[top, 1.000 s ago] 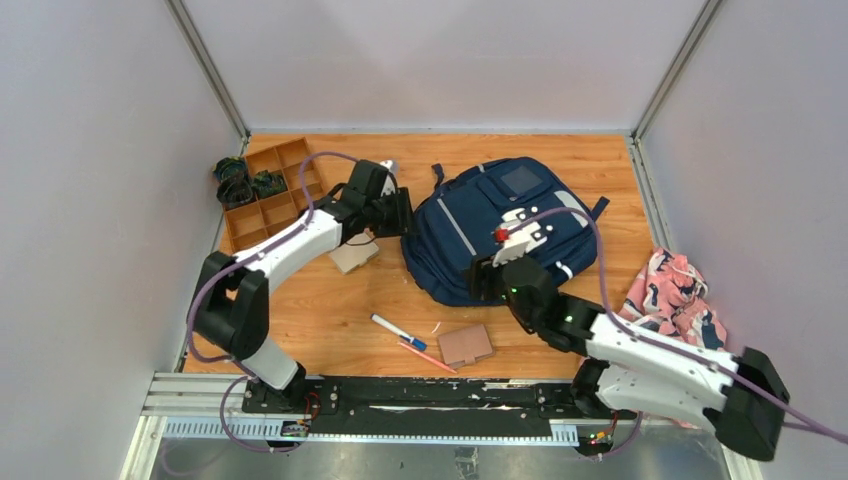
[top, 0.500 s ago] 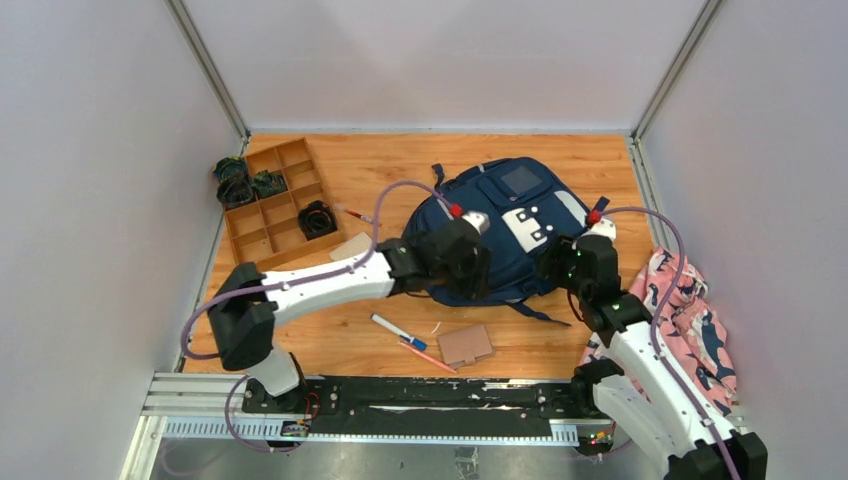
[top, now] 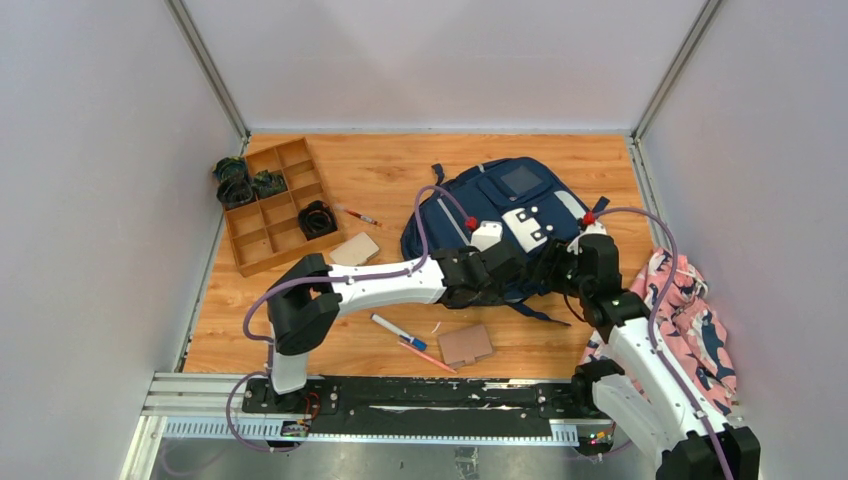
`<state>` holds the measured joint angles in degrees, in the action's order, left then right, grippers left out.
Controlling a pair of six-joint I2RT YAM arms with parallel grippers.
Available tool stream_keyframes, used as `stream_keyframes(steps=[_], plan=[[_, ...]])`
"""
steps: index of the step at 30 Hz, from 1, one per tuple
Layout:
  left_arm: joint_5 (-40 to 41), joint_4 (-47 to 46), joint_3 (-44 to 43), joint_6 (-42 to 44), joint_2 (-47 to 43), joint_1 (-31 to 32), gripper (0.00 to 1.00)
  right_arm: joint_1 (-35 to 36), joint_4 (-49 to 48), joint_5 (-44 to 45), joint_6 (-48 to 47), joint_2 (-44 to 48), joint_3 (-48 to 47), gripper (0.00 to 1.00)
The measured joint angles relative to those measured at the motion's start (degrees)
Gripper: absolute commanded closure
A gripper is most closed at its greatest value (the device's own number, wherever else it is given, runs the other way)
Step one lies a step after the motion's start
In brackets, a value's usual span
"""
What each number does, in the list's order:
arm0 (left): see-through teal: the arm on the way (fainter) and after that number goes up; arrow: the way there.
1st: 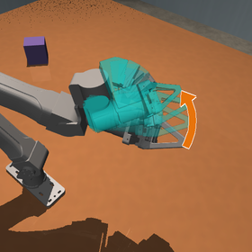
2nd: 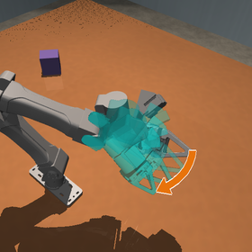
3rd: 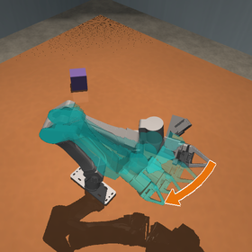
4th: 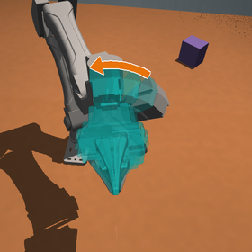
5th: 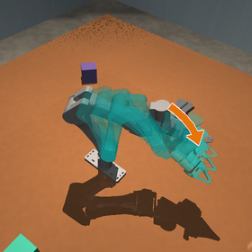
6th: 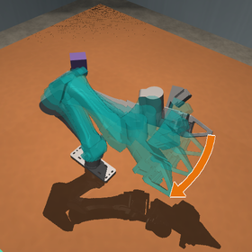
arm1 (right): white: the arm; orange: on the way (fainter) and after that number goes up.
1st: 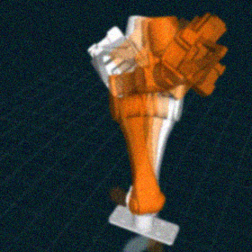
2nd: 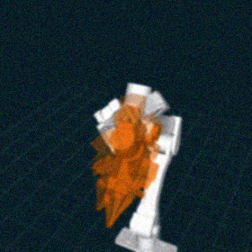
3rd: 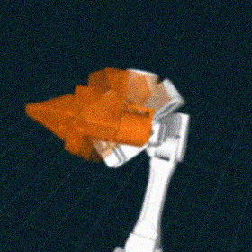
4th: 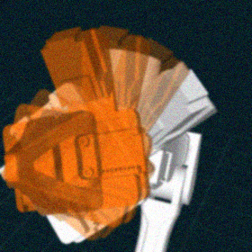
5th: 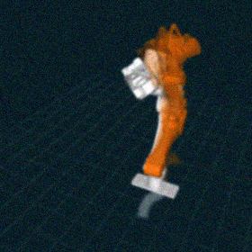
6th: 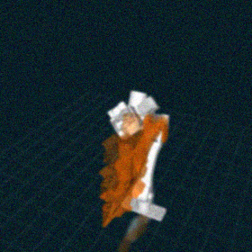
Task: Pack the student bag
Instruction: Unzip the student bag at the center of the board.
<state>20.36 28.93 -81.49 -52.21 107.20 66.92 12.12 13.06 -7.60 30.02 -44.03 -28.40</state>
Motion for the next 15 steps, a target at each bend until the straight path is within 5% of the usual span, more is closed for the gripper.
stream_keyframes(steps=[7,15], plan=[[6.36,3.8,-2.19,-2.73,2.45,0.2,0.58,-0.02,-0.02,-1.4,-0.02,-0.28,1.03,0.36],[8.13,5.38,-2.16,-4.57,2.78,0.37,0.76,-0.02,-0.72,-1.97,0.04,-1.33,2.19,0.37]])
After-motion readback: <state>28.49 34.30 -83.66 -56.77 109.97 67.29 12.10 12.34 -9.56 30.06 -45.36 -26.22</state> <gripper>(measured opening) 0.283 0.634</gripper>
